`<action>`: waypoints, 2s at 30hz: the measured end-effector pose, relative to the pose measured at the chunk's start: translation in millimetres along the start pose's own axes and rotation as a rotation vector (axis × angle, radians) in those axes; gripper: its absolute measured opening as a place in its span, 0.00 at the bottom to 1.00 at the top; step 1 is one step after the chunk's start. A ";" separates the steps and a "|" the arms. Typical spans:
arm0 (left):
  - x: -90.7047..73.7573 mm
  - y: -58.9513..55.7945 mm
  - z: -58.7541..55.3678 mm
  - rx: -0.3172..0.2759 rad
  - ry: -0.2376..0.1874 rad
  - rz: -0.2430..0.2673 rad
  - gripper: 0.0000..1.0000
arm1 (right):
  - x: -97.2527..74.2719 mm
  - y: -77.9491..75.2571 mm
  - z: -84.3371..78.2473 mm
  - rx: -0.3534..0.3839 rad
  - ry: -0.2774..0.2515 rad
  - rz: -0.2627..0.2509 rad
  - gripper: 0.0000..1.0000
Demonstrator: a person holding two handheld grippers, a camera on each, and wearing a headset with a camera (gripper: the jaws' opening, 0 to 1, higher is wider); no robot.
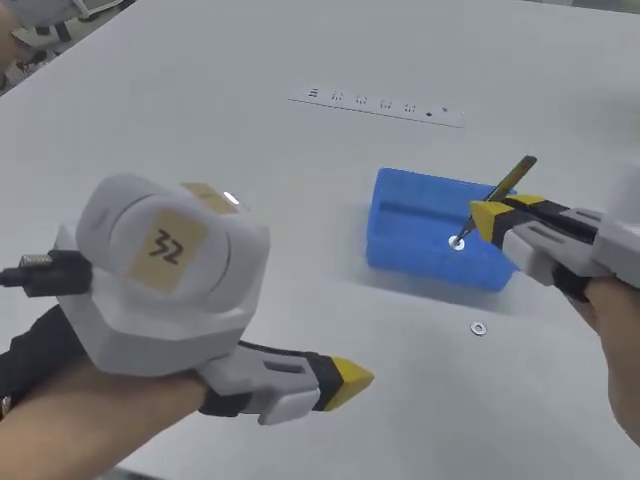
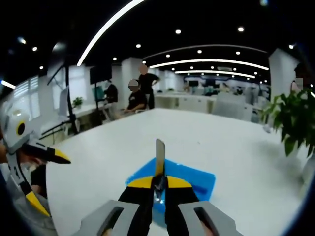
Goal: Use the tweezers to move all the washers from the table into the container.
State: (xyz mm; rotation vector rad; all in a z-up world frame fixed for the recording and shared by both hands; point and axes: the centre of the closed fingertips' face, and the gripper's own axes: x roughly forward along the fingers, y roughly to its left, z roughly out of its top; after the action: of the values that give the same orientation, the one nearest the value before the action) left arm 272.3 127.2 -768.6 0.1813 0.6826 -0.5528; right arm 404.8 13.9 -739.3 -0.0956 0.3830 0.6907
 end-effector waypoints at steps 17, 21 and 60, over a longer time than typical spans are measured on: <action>4.6 -0.6 -2.2 0.000 0.010 -0.007 0.95 | 37.1 -19.4 -44.5 0.017 0.084 -0.028 0.04; 4.5 0.6 -3.5 -0.001 0.016 -0.004 0.95 | 40.4 -21.9 -46.3 0.027 0.091 -0.031 0.04; 1.3 -1.8 0.9 0.018 0.007 -0.001 0.94 | -34.8 -3.2 -71.5 0.046 0.137 -0.010 0.05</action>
State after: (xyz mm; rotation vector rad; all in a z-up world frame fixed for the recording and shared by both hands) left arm 272.7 124.8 -768.7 0.1995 0.6846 -0.5599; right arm 360.0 -24.6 -792.6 -0.1020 0.5296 0.6668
